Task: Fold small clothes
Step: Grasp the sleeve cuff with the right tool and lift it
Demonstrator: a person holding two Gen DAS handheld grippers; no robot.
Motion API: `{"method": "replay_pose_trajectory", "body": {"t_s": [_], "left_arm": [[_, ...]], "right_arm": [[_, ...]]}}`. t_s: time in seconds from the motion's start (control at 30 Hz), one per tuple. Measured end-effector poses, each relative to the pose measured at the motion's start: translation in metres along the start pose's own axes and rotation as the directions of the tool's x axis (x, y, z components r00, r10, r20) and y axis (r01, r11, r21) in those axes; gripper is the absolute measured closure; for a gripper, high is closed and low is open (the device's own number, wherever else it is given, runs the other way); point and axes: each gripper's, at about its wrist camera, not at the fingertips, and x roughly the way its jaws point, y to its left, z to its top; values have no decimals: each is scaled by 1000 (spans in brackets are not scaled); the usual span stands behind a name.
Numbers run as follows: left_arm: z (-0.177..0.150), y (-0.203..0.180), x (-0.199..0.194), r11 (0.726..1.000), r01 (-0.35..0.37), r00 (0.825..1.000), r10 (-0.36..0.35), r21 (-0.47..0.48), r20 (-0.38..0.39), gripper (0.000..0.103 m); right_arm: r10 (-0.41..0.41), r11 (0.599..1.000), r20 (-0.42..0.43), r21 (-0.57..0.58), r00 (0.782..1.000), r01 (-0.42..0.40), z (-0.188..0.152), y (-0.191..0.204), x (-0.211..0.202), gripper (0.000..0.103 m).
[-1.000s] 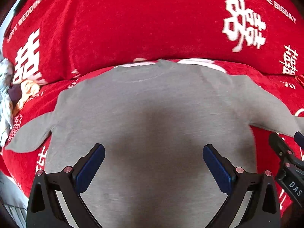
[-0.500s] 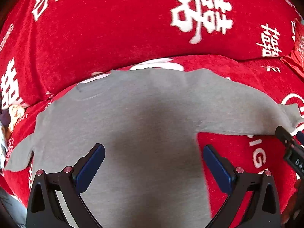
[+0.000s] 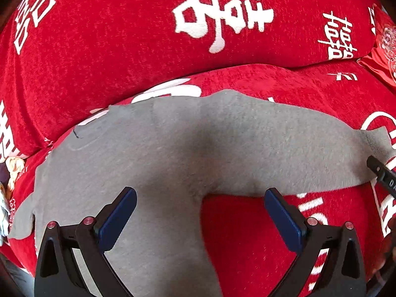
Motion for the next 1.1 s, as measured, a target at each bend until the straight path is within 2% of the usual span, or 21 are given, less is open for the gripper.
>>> {"method": "replay_pose_trajectory", "body": {"t_s": [0.2,0.27,0.3,0.33,0.37,0.4,0.43,0.57,0.7,0.8,0.93,1.1], "left_arm": [[8,-10,9,1000,0,1000,0,14,-4,0],[11,-10,15,1000,-2,1000,2,7,-13,0],[13,-9,19,1000,-1,1000,1,0,-20,0],[15,-7,22,1000,3,1000,-4,-9,-24,0],[17,-4,23,1000,10,1000,-10,-20,-24,0],[19,1,24,999,16,1000,-17,-33,-23,0],[22,8,24,998,22,1000,-23,-52,-20,0],[38,41,29,990,19,1000,-20,-137,-10,0],[47,59,49,981,13,998,-26,-194,-65,0],[42,52,67,986,18,993,-37,-165,-111,0],[42,44,66,990,10,997,-21,-137,-79,0],[42,50,56,990,28,997,-37,-137,-61,0]], "right_arm": [[21,998,27,60,999,-23,21,-12,13,11],[50,997,30,51,998,-51,27,-9,17,15],[68,997,26,44,997,-69,30,-8,20,28],[86,996,14,34,996,-86,33,-7,26,51],[95,995,-12,24,995,-95,34,-6,33,65],[93,996,-32,21,995,-92,35,-6,39,91],[97,995,-36,27,995,-96,35,-8,41,96],[169,980,95,88,981,-177,30,-33,15,97],[174,975,150,112,973,-192,19,-45,-1,97],[152,982,147,94,977,-167,12,-42,3,97],[152,980,111,109,982,-164,11,-46,15,97],[129,988,140,61,982,-139,13,-40,-4,97]]}}
